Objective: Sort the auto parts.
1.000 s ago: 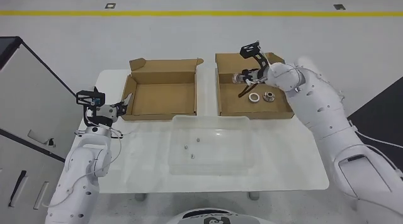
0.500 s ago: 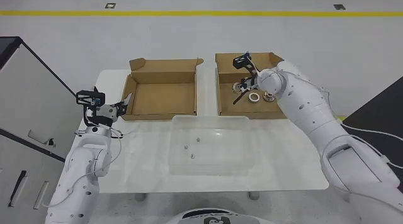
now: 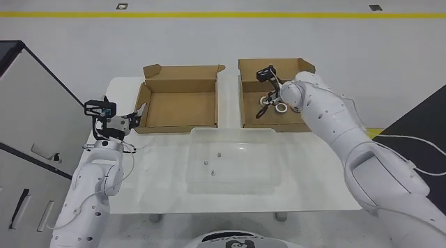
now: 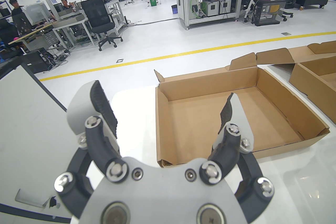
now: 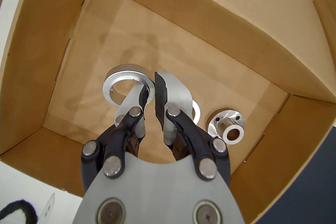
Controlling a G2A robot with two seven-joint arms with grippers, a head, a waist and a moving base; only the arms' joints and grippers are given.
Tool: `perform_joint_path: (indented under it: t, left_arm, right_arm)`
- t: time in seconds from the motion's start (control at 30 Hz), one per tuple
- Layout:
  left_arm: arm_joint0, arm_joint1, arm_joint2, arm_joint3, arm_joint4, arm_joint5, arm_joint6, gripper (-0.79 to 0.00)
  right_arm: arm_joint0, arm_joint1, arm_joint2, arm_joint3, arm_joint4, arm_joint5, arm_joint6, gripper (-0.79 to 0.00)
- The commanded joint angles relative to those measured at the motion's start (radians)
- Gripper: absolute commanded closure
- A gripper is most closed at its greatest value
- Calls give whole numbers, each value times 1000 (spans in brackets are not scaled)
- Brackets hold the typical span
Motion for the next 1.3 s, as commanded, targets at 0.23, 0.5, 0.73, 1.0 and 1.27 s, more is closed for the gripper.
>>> perform_joint_path:
  t: [0.23,0.5,0.73,1.0,1.27]
  left_arm:
    - [0,0,0,0,0,0,0,-785]
    - [0,0,0,0,0,0,0,-785]
    - [0,0,0,0,0,0,0,-785]
    - [0,0,0,0,0,0,0,-785]
    - [0,0,0,0,0,0,0,-785]
  right_arm:
    - [18,-30,-14,68,8,-19,-18,0]
    - [27,-49,-19,106,7,-44,-35,0]
    - [32,-60,-15,128,9,-55,-52,-129]
    - [34,-67,-6,139,6,-67,-65,-262]
    - [35,-62,27,125,22,-74,-104,-714]
